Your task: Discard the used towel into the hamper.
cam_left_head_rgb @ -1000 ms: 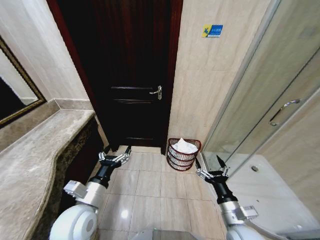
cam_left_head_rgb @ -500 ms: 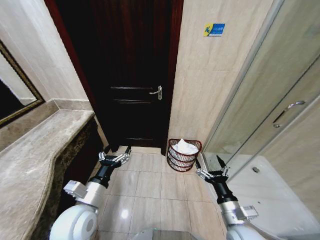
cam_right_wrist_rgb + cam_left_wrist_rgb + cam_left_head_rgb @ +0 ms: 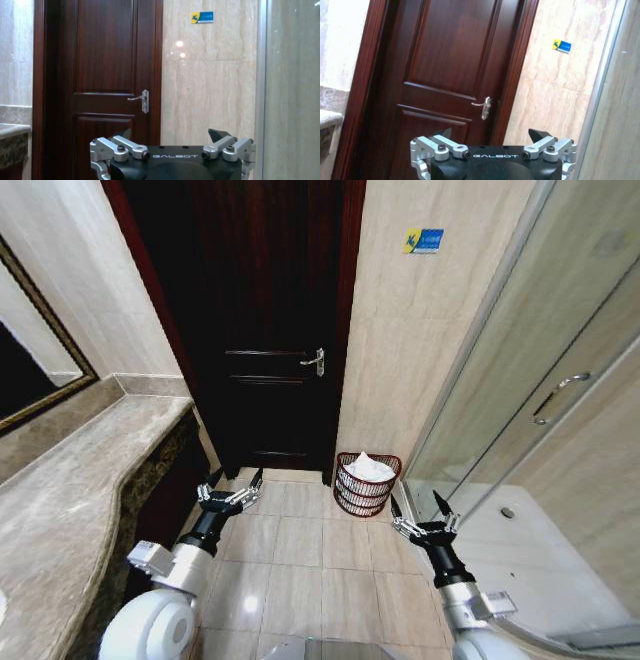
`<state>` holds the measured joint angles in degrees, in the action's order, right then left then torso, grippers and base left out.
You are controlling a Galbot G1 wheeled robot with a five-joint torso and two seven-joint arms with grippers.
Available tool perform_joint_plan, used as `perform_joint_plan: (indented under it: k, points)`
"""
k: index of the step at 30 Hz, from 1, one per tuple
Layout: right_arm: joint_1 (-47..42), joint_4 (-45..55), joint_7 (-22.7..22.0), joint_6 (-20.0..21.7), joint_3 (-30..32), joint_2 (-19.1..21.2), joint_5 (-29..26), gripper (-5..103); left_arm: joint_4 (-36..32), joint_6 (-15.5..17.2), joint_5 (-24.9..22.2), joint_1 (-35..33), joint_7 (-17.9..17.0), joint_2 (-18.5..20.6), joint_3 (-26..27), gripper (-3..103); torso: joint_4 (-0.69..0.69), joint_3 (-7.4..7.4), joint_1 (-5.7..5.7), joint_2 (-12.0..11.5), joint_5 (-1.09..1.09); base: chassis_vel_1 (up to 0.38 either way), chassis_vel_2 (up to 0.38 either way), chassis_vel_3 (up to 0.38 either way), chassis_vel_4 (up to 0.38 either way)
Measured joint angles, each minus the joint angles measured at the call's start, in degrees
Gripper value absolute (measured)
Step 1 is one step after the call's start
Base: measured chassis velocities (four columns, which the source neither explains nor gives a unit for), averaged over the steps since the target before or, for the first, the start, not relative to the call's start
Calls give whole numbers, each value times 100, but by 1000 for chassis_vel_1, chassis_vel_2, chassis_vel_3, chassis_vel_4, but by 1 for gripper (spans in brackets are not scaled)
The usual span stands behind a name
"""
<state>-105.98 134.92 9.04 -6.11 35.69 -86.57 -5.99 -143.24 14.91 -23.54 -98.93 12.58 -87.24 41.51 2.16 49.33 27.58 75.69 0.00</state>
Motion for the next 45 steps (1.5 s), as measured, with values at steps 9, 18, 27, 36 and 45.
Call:
perform_joint_plan:
  k: [9, 18, 27, 36, 45]
  points:
    - [0, 0, 0, 0, 0, 0, 0, 100, 0, 0, 0, 1, 0, 0, 0, 100, 0, 1, 4, 0, 0, 5, -4, -6, 2]
    - [0, 0, 0, 0, 0, 0, 0, 100, 0, 0, 0, 1, 0, 0, 0, 100, 0, 1, 3, 0, 0, 71, -69, -70, 62]
    - [0, 0, 0, 0, 0, 0, 0, 100, 0, 0, 0, 1, 0, 0, 0, 100, 0, 0, 1, 0, 0, 82, -80, -81, 88]
    - [0, 0, 0, 0, 0, 0, 0, 100, 0, 0, 0, 1, 0, 0, 0, 100, 0, 1, 2, 0, 0, 62, -57, -65, 62]
    - [0, 0, 0, 0, 0, 0, 0, 100, 0, 0, 0, 1, 0, 0, 0, 100, 0, 1, 4, -1, 0, 64, -73, -73, 84]
